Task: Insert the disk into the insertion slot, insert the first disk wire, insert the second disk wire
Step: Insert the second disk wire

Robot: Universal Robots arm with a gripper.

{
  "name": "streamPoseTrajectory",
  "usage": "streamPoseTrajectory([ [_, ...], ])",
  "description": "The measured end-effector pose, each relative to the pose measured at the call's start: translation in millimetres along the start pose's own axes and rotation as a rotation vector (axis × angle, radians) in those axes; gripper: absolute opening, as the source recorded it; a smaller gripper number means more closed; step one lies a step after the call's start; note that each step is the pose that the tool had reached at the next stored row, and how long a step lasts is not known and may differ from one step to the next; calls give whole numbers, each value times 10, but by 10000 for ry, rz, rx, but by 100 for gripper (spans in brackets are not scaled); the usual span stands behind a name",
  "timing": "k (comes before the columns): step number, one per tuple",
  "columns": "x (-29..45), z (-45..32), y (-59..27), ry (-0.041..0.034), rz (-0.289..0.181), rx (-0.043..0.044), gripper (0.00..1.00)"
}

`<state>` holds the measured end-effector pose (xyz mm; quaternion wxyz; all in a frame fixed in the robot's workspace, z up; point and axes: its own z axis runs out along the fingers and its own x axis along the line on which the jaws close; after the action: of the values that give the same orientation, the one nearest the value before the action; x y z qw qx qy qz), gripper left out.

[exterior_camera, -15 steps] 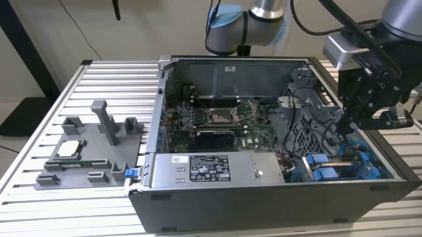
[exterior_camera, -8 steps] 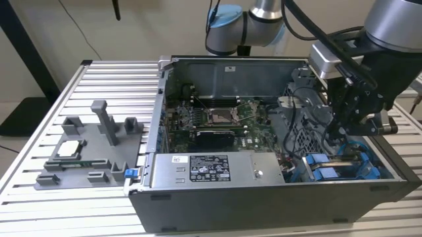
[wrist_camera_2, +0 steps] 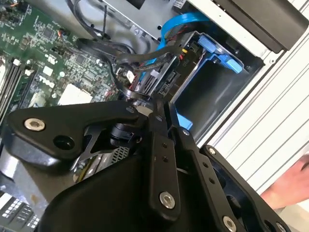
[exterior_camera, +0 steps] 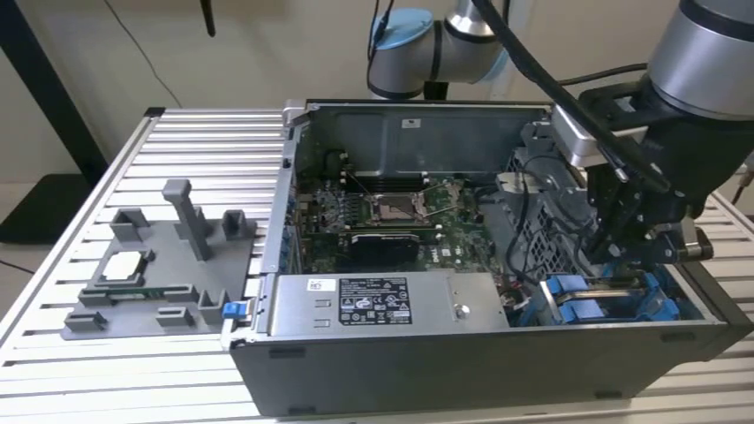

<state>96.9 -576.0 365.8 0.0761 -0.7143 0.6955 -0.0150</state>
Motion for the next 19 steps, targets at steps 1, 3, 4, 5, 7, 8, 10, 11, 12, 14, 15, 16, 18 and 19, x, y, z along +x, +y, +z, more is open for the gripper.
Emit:
streamPoseTrajectory([
  [1,9,10,2,1,1,40,0],
  [3,25,29,5,4,1,122,0],
  [4,34,39,6,6,0,166,0],
  [5,42,48,8,7,-1,209,0],
  [7,54,66,10,10,-7,300,0],
  [8,60,75,12,11,-11,350,0],
  [10,71,94,14,12,-16,446,0],
  [11,76,103,16,14,-14,485,0],
  [12,81,114,17,14,-9,513,0],
  [14,88,138,20,13,10,558,0],
  [15,91,150,22,11,20,581,0],
  [16,91,159,23,-6,24,598,0],
  [18,92,163,23,-35,28,611,0],
  [19,92,163,23,-35,29,611,0],
])
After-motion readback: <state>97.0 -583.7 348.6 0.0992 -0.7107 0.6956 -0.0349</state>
